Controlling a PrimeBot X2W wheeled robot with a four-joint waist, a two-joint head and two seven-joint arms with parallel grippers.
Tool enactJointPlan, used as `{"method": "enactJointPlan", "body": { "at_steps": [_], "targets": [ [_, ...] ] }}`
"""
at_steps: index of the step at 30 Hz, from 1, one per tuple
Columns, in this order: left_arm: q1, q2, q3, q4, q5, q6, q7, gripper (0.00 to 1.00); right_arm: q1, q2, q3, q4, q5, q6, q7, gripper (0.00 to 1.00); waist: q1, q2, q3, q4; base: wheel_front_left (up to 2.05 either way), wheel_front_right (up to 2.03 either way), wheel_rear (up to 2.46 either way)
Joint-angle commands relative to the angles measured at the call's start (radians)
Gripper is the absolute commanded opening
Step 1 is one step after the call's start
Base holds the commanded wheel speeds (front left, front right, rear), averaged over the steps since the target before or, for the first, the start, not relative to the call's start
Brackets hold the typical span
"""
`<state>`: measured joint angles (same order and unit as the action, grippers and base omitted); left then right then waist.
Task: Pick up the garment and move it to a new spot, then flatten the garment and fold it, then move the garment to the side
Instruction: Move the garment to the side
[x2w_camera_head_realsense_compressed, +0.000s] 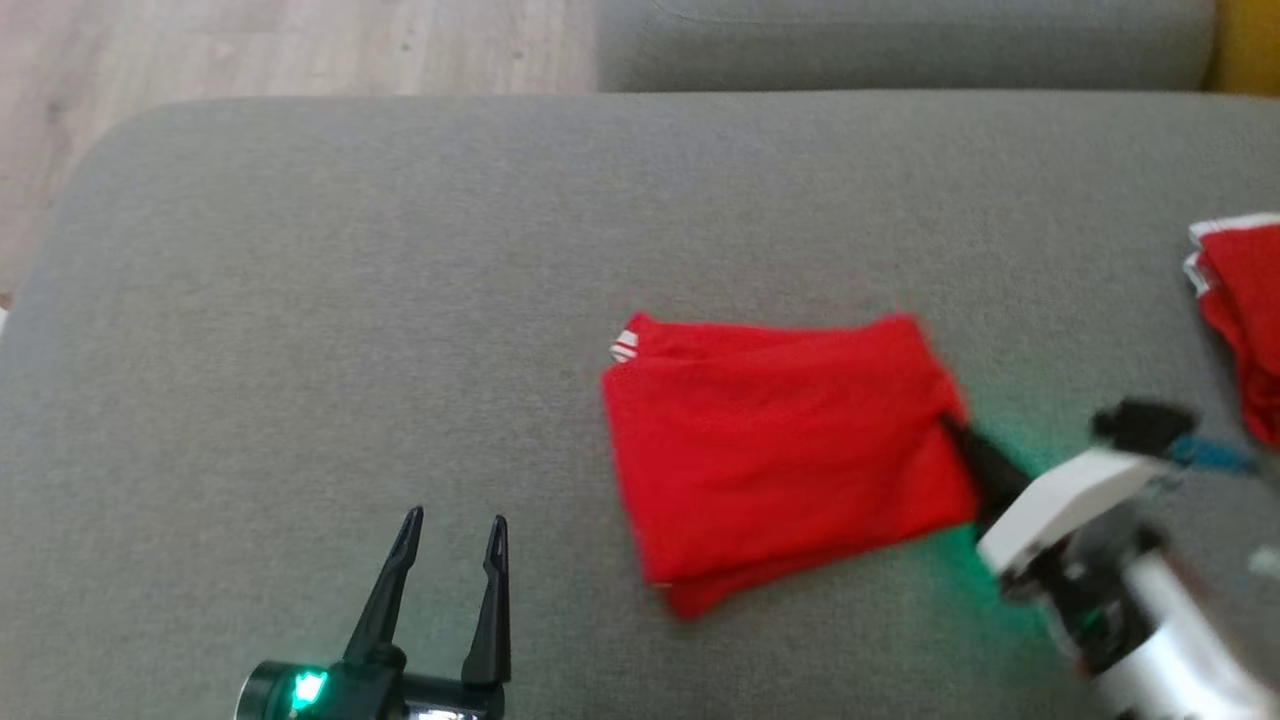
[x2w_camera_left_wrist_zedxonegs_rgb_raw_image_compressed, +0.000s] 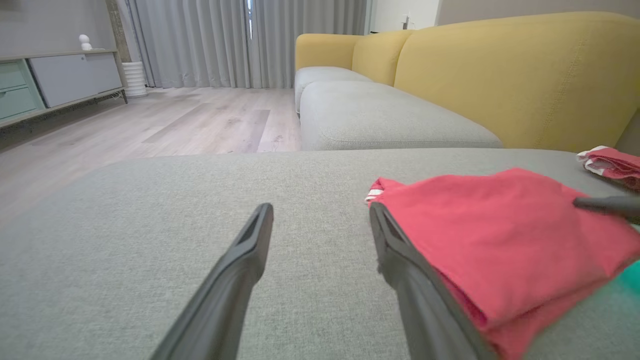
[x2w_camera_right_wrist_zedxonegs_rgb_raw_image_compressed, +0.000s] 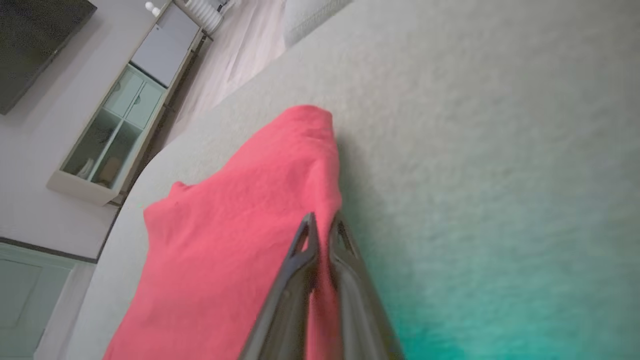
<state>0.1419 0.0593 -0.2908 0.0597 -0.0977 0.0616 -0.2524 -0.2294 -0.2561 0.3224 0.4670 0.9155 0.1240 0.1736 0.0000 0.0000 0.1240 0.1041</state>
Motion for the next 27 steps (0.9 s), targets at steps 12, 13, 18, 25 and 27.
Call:
{"method": "enactJointPlan", "body": {
  "at_steps": [12, 13, 18, 25, 27],
  "targets": [
    [-0.126, -0.009, 0.081, -0.114, 0.017, -0.029, -0.009, 1.00, -0.225, -0.334, -0.135, -0.186, -0.120, 0.007, 0.095, 0.00, 0.0000, 0.0000, 0.158, -0.142, 0.00, 0.00, 0.00],
    [-0.132, -0.009, 0.086, -0.118, 0.019, -0.034, -0.009, 1.00, -0.241, -0.349, -0.159, -0.195, -0.133, 0.007, 0.108, 0.00, 0.0000, 0.0000, 0.168, -0.150, 0.00, 0.00, 0.00],
    [-0.162, -0.009, 0.100, -0.130, 0.026, -0.058, -0.009, 1.00, -0.295, -0.397, -0.302, -0.231, -0.218, 0.007, 0.175, 0.00, 0.0000, 0.0000, 0.208, -0.176, 0.00, 0.00, 0.00],
    [-0.180, -0.009, 0.110, -0.137, 0.011, -0.077, -0.009, 1.00, -0.271, -0.382, -0.486, -0.308, -0.345, 0.007, 0.297, 0.92, 0.0000, 0.0000, 0.226, -0.188, 0.00, 0.00, 0.00],
    [-0.181, -0.009, 0.111, -0.133, 0.003, -0.079, -0.009, 1.00, -0.255, -0.361, -0.508, -0.353, -0.398, 0.007, 0.301, 1.00, 0.0000, 0.0000, 0.220, -0.189, 0.00, 0.00, 0.00]
  ]
}}
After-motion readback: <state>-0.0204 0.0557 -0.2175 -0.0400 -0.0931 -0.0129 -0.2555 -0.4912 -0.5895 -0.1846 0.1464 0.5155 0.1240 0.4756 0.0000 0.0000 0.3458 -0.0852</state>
